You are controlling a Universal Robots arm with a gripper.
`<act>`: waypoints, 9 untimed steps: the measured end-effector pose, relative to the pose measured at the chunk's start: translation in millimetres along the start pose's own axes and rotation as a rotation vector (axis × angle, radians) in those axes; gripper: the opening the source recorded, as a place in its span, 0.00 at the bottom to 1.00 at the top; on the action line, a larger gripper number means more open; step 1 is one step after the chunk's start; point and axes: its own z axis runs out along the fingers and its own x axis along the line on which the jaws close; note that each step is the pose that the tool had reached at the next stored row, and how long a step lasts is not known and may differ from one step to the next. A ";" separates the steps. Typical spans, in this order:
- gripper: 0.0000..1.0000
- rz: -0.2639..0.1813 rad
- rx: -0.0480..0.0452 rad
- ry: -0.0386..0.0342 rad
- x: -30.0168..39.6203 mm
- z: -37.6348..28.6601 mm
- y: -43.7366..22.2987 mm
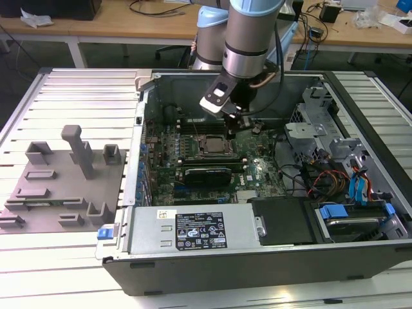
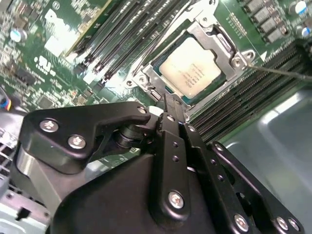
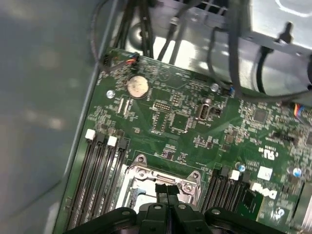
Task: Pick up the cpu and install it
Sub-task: 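Close the cpu cover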
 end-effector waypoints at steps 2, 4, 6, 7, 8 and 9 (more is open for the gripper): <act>0.11 -0.041 -0.0004 -0.0006 0.0 0.0 0.0; 0.11 -0.086 -0.0007 -0.0013 0.0 0.1 0.0; 0.11 -0.136 -0.0012 -0.0021 0.0 0.1 0.0; 0.11 -0.154 -0.0014 -0.0023 0.0 0.1 0.0; 0.11 -0.175 -0.0016 -0.0026 0.0 0.2 0.0; 0.11 -0.211 -0.0019 -0.0032 0.0 0.2 0.0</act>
